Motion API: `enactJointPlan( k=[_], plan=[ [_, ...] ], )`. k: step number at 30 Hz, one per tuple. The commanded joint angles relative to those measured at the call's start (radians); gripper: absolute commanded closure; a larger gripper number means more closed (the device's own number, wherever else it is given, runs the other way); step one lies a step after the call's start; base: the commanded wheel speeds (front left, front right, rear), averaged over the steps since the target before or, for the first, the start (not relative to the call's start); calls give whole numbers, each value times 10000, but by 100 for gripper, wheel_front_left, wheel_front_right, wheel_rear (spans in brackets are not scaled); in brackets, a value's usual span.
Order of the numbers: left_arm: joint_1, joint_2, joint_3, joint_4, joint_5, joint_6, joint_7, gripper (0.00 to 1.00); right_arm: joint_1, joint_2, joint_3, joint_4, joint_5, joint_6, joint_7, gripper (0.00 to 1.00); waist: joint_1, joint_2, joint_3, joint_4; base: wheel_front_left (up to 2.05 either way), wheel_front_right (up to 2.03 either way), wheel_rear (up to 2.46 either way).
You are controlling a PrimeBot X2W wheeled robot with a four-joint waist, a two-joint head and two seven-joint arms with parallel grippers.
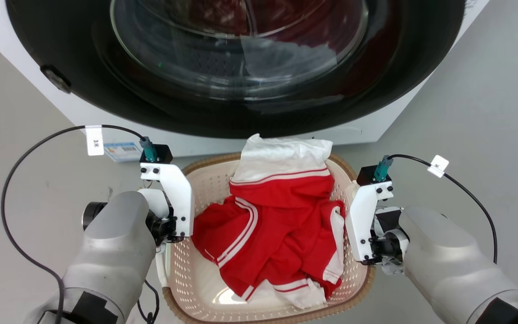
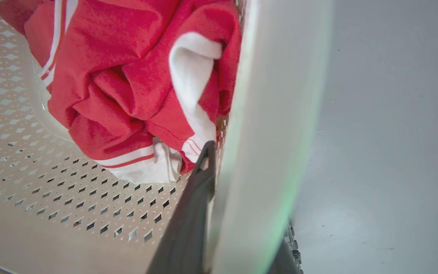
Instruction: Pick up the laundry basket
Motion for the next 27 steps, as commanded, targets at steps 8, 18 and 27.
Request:
enactJointPlan(
  k=[8,18,27],
  plan=[
    [446,-793,-537,-197,-756,-175,1364,100,9,694,119,171,739,251,1113,100,1,0,-1473,48,0,0,0],
    [1243,-870,-897,-123,-1157,-174,1803,100,656,672,324,378,1044,248,1760,100,1,0,-2619,155,0,0,0],
    [1825,-966,-1140,-93,-1380,-174,1790,100,1209,670,544,267,1212,248,1895,100,1,0,-3255,176,0,0,0]
  ],
)
